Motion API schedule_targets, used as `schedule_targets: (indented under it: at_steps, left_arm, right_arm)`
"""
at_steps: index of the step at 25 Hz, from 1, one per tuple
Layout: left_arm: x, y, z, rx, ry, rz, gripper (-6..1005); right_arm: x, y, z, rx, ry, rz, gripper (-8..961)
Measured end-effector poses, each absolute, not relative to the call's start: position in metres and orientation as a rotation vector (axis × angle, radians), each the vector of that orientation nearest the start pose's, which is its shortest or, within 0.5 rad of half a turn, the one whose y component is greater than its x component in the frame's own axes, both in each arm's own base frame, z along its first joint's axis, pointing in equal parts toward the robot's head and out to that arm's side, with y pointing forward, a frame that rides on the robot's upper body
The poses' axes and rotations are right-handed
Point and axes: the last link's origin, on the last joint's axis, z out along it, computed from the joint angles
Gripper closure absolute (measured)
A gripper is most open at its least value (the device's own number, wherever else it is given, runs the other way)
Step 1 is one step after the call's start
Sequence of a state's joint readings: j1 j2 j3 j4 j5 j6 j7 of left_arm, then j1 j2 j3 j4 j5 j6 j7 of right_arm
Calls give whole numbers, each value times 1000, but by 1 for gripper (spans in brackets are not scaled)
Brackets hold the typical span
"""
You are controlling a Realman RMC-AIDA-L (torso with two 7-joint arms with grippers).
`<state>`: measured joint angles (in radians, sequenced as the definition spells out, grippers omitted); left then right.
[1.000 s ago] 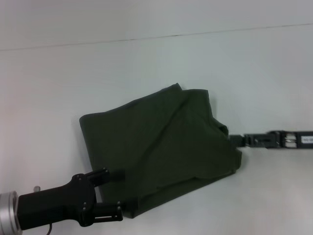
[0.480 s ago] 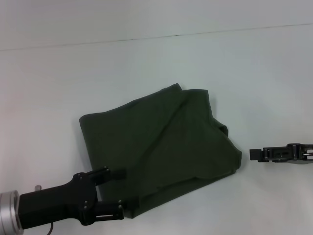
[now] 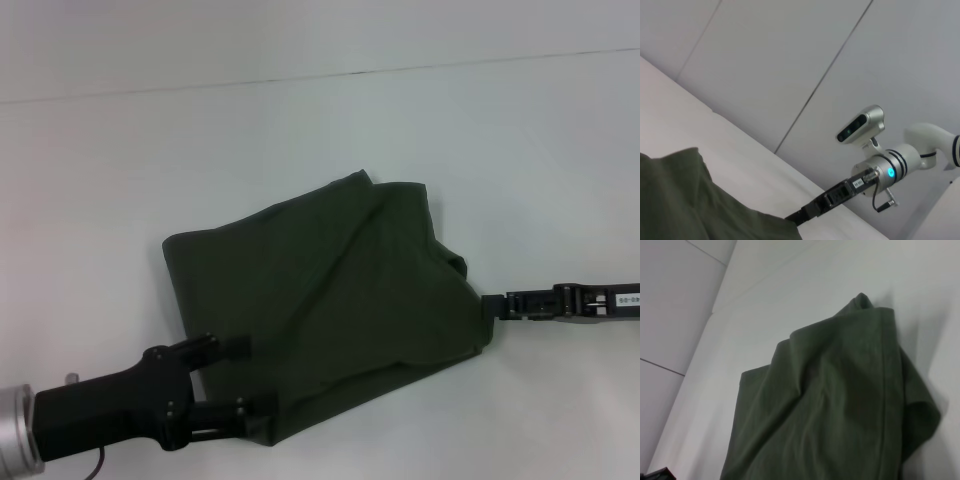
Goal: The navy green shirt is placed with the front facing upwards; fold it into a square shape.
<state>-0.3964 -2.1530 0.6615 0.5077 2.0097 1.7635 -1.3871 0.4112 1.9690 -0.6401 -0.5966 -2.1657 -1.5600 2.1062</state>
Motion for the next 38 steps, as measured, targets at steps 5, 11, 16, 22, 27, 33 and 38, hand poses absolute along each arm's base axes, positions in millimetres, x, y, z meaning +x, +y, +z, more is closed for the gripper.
schedule_targets:
  at_steps: [5,11,16,22,27,33,38]
  left_arm:
    - [-270,247,-43,-2782,-974,-1061,36]
    - [-272,250,-40,-2758,-967,-1064,36]
    - [-273,251,-36,-2743,-957,-1067,36]
    - [-274,252,-35,-2739,-956,-1067,36]
    - [-274,252,-35,-2738,-956,-1064,36]
    - [-274,252,-35,-2737,-956,-1064,36]
    - [-274,252,-35,-2737,-958,-1065,36]
  right_arm:
    - [338,291,24,-2306,1811,551,353]
    - [336,294,14,-2310,1832,546,368]
    - [335,296,8,-2324,1836,508,391]
    - [334,293,3,-2342,1859,468,447]
    - [334,289,3,-2360,1872,467,654]
    - [332,283,7,-2396,1890,470,821]
    - [334,282,10,-2384,1892,483,913]
